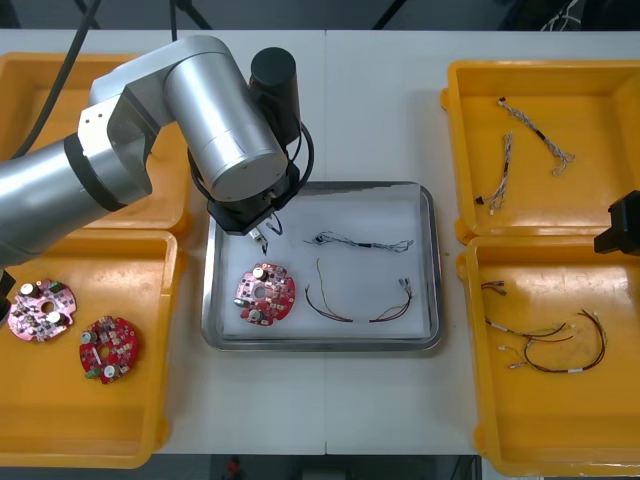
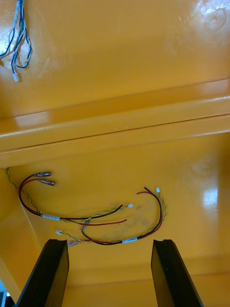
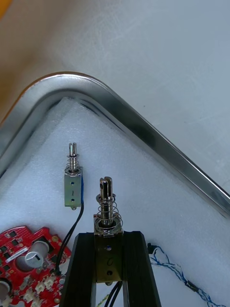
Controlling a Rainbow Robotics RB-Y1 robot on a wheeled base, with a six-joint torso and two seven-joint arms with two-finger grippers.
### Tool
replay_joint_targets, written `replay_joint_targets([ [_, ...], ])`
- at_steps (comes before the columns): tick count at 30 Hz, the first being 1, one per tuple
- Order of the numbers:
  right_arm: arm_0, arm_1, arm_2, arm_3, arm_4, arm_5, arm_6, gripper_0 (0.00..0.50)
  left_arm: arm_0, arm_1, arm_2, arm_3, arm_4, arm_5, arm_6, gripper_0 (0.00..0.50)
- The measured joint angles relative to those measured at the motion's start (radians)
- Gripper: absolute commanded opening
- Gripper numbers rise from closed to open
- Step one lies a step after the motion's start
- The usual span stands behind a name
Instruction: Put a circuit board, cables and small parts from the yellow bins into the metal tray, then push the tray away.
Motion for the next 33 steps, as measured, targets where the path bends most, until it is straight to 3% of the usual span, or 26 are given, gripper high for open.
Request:
replay_joint_targets([
  [11, 0.0, 0.0, 0.0, 0.0, 0.0, 0.0, 0.0, 0.5, 0.0, -0.05, -0.092, 0.101, -0.016, -0.086, 0.0, 0.002],
  [23, 0.0, 0.0, 0.0, 0.0, 0.0, 0.0, 0.0, 0.5, 0.0, -0.065, -0.129, 0.11, -0.032, -0.125, 0.0, 0.006],
  [31, 0.0, 0.0, 0.0, 0.0, 0.0, 0.0, 0.0, 0.5, 0.0, -0.068, -0.129, 0.11, -0.038, -0.129, 0.0, 0.079],
  [33, 0.0, 0.0, 0.0, 0.0, 0.0, 0.0, 0.0, 0.5, 0.0, -0.069, -0.129, 0.11, -0.038, -0.129, 0.0, 0.122],
])
